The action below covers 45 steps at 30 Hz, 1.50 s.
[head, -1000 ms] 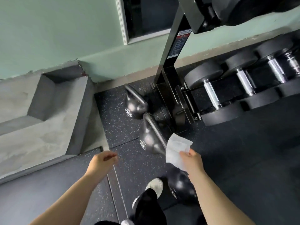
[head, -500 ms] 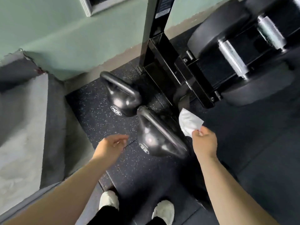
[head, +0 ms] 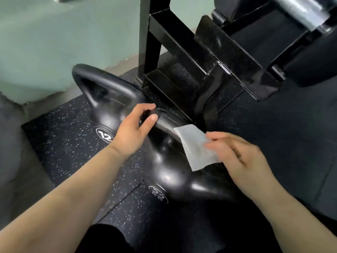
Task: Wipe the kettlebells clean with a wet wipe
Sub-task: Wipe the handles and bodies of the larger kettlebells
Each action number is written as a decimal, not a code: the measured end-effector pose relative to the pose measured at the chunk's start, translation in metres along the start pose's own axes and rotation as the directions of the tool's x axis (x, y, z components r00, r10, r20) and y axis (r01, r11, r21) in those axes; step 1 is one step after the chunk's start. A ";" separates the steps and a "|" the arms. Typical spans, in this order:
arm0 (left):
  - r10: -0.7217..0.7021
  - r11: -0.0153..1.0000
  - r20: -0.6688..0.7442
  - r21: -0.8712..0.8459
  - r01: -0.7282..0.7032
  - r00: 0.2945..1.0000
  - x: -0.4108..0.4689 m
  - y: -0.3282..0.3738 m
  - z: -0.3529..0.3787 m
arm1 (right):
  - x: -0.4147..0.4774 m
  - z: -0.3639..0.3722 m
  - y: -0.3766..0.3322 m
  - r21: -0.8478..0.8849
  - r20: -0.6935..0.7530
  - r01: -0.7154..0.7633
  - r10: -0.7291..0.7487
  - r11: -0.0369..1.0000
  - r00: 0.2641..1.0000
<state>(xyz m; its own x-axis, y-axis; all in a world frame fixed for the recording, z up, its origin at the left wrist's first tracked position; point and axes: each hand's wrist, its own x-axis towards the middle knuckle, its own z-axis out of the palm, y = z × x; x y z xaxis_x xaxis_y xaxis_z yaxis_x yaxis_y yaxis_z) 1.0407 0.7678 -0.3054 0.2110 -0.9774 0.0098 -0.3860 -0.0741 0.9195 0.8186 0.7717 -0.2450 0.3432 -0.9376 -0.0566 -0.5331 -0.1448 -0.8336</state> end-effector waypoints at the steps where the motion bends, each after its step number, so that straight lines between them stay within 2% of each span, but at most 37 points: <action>1: 0.023 1.000 -0.005 -0.003 -0.023 1.000 0.001 -0.005 0.000 | 0.004 0.005 0.000 -0.031 -0.054 -0.005 0.003 0.999 0.999; 4: 0.041 0.997 -0.028 -0.065 -0.043 0.999 0.001 -0.010 0.002 | 0.017 0.027 -0.012 -0.246 -0.135 -0.009 -0.026 0.969 0.990; 9: 0.015 0.991 -0.013 -0.134 -0.017 1.000 0.003 -0.007 0.000 | 0.045 0.049 -0.040 -0.470 0.005 0.080 -0.088 0.879 0.996; 12: 0.038 0.991 -0.011 -0.131 -0.039 0.999 0.005 -0.010 -0.002 | 0.055 0.060 -0.041 -0.426 0.053 0.211 -0.208 0.880 0.977; 16: 0.033 0.990 0.002 -0.140 -0.032 0.999 0.005 -0.013 0.000 | 0.020 0.040 -0.007 -0.446 -0.047 0.322 -0.381 0.835 0.923; 20: 0.028 0.989 -0.006 -0.142 -0.028 1.000 0.007 -0.013 0.000 | -0.027 0.014 0.021 -0.484 -0.160 0.245 -0.361 0.840 0.919; 23: 0.028 0.987 -0.018 -0.161 -0.031 0.999 0.005 -0.013 0.003 | -0.019 0.024 0.016 -0.530 -0.179 0.257 -0.403 0.808 0.898; 25: 0.027 0.988 -0.028 -0.152 -0.031 0.999 0.004 -0.012 0.005 | 0.002 0.040 0.003 -0.552 -0.161 0.291 -0.442 0.781 0.882; 28: 0.017 0.991 -0.028 -0.133 -0.021 0.999 0.003 -0.011 0.004 | 0.031 0.058 -0.021 -0.554 -0.069 0.312 -0.417 0.771 0.906; 31: 0.019 0.993 -0.017 -0.120 -0.021 1.000 0.003 -0.012 0.002 | 0.033 0.051 -0.021 -0.457 -0.003 0.293 -0.331 0.840 0.943; 34: -0.007 0.989 -0.025 -0.149 0.003 1.000 0.001 -0.012 0.006 | 0.004 0.023 0.004 -0.369 -0.089 0.231 -0.282 0.900 0.955; 38: -0.054 0.983 -0.136 -0.181 0.029 0.989 -0.005 -0.003 0.019 | -0.043 -0.007 0.036 -0.371 -0.175 0.138 -0.215 0.918 0.961; 42: -0.065 0.983 -0.156 -0.179 0.036 0.986 -0.006 0.001 0.022 | -0.026 0.005 0.026 -0.429 -0.172 0.214 -0.312 0.878 0.934; 45: -0.050 0.987 -0.168 -0.160 0.023 0.985 -0.006 0.001 0.022 | 0.012 0.029 0.001 -0.383 -0.090 0.291 -0.348 0.877 0.933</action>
<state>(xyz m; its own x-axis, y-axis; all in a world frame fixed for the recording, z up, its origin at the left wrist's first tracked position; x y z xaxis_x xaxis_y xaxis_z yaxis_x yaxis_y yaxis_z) 1.0196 0.7694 -0.3134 0.3777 -0.9255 0.0299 -0.2327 -0.0636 0.9705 0.8446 0.7694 -0.2619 0.4367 -0.8527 0.2868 -0.6639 -0.5206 -0.5369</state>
